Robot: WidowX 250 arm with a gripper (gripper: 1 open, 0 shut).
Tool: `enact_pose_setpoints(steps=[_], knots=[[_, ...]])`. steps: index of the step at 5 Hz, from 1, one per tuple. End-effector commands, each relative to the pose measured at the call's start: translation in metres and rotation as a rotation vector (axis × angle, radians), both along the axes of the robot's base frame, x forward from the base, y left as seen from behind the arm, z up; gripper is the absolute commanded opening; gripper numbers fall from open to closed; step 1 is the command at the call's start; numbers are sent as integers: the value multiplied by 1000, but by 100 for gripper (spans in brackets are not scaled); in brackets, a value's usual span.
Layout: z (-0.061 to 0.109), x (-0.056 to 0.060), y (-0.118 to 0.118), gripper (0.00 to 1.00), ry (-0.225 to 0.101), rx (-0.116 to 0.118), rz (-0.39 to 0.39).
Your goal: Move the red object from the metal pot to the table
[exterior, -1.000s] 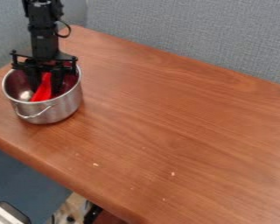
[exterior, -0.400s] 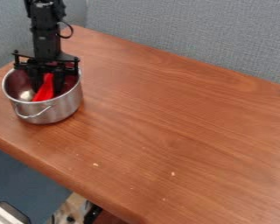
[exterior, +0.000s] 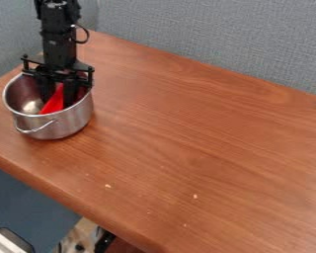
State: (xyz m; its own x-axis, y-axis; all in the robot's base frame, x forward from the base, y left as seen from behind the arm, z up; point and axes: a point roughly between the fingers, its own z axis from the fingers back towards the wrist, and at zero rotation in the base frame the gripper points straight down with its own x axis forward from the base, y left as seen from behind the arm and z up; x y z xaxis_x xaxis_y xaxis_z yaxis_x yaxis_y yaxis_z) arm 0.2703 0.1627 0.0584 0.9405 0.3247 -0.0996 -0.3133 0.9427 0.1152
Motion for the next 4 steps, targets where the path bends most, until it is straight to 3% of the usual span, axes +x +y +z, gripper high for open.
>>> enact_pose_setpoints(steps=[1, 3, 4], knots=[[21, 1, 7, 0, -43, 38, -51], [28, -1, 16, 0, -43, 38, -119], [44, -2, 13, 0, -44, 42, -105]])
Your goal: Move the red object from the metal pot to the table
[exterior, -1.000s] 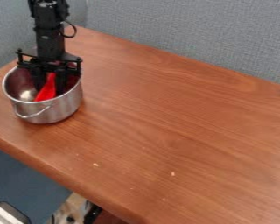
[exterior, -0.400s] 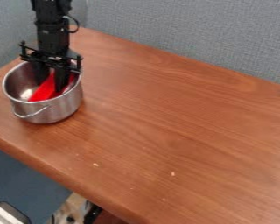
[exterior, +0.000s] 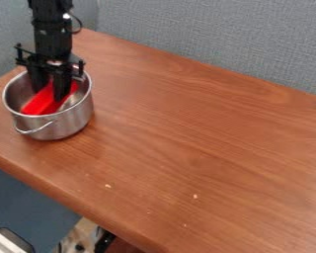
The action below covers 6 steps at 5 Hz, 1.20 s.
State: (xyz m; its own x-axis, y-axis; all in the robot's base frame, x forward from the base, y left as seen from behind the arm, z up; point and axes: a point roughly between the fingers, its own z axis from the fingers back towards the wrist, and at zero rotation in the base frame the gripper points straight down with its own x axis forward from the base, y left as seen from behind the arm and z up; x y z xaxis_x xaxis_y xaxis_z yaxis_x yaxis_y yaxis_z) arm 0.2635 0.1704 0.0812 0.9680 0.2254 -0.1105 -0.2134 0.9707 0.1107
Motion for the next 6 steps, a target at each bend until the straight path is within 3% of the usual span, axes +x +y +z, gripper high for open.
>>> enact_pose_setpoints(steps=[1, 2, 3, 4, 5, 6], knots=[[55, 7, 1, 0, -100, 59, 17], [98, 24, -12, 0, -193, 85, 49], [126, 44, -43, 0, -245, 52, 41], [133, 47, -84, 0, -274, 25, -41], [133, 36, -119, 0, -279, -10, -114], [123, 18, -158, 0, -257, -49, -196]])
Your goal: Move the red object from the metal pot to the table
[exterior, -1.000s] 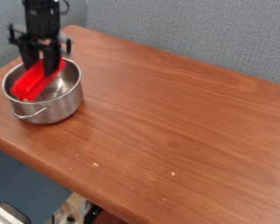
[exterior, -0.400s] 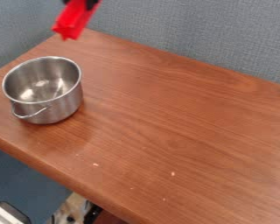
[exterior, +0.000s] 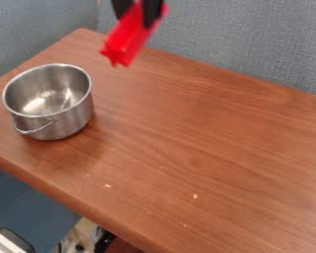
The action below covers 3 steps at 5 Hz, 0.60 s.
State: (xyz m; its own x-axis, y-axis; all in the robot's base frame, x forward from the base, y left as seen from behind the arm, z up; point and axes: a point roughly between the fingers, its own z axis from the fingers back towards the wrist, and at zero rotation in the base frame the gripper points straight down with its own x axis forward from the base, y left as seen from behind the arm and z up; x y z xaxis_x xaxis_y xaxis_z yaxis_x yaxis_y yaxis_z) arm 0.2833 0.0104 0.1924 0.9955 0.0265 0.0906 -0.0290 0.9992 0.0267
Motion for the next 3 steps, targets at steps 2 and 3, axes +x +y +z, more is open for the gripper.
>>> enact_pose_setpoints(steps=[2, 3], knots=[[-10, -24, -21, 0, 10, -24, -49], [-10, -37, -3, 0, 52, 6, -119]])
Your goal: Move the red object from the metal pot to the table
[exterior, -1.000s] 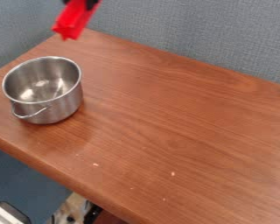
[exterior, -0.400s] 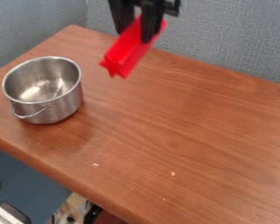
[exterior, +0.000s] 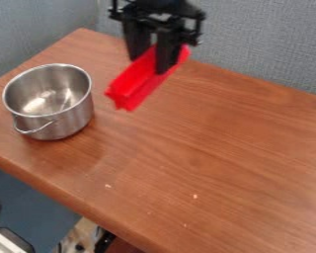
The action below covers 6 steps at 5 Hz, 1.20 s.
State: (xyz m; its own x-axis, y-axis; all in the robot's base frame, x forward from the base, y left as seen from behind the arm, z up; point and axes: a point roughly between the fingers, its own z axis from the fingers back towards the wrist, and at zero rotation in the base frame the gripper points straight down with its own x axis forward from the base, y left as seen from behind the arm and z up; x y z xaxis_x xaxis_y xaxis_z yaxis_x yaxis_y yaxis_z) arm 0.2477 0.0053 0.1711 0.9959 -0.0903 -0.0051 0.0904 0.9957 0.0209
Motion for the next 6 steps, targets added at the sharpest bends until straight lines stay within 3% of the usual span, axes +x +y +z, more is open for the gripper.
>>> enact_pose_setpoints(steps=[1, 2, 3, 5, 6], knots=[[6, -23, 27, 0, -4, 24, -68], [-14, -34, 46, 0, 36, 37, -21], [-29, -34, 49, 0, 63, 30, -11], [-65, -26, 35, 0, 130, 27, -40], [-83, -22, 31, 0, 165, 39, -35]])
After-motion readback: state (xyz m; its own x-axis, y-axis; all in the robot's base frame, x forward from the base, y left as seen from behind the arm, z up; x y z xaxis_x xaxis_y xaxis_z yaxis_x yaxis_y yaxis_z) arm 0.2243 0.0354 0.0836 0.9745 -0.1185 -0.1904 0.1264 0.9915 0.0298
